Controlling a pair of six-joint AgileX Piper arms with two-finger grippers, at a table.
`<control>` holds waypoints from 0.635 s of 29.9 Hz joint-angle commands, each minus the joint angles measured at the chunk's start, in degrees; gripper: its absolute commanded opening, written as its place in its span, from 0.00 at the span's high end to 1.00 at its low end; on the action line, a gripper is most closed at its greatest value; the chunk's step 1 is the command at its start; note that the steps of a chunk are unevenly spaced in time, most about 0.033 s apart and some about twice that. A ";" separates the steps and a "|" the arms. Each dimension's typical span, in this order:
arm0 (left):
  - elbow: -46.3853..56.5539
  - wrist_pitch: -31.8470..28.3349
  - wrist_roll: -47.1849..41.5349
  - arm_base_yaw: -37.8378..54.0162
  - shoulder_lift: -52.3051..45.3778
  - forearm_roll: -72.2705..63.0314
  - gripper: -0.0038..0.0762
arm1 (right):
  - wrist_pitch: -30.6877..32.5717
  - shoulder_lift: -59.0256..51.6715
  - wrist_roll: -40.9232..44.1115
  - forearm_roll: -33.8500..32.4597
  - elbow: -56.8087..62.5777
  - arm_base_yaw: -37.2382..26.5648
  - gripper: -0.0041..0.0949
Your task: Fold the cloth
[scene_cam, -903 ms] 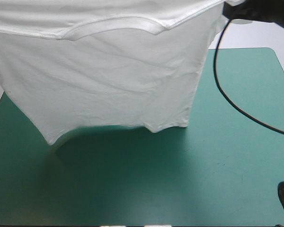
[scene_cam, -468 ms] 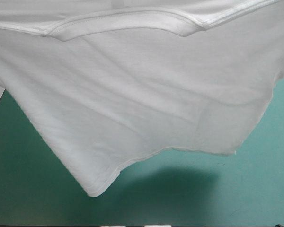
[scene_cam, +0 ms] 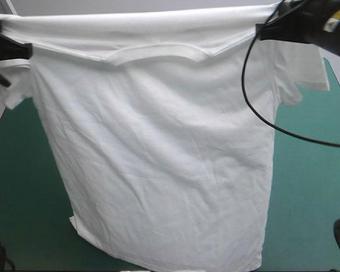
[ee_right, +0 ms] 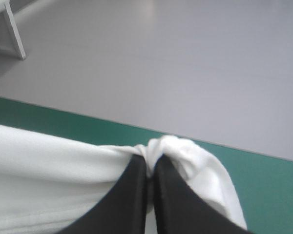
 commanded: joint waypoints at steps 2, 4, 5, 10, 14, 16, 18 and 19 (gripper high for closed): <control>4.56 -9.20 -1.60 -0.03 5.86 -0.03 0.96 | -7.46 5.83 -0.01 -2.02 0.96 -0.04 0.97; 4.94 -11.33 -1.70 -0.02 9.61 -2.81 0.96 | -9.63 9.82 -0.01 -2.02 0.96 -0.17 0.97; 4.83 -12.45 -1.70 -0.02 11.71 -4.19 0.96 | -10.35 11.42 -0.01 -2.02 0.96 -0.31 0.97; 4.83 -19.47 -1.70 -0.02 21.42 -8.05 0.96 | -13.66 21.38 -0.01 -1.61 0.96 -0.85 0.97; 4.83 -23.57 -1.70 -0.02 29.81 -8.20 0.96 | -19.00 28.25 -0.01 -1.94 0.96 -0.95 0.97; 4.83 -26.47 -1.70 -0.02 33.26 -7.67 0.96 | -22.05 31.13 -0.01 -2.01 0.96 -0.95 0.97; 4.83 -29.37 -1.70 -0.02 36.73 -5.78 0.96 | -25.22 33.91 0.48 -2.01 0.96 -0.95 0.97; 4.83 -30.24 -1.70 -0.02 37.97 -5.54 0.96 | -25.97 35.13 1.40 -2.01 0.96 -0.95 0.97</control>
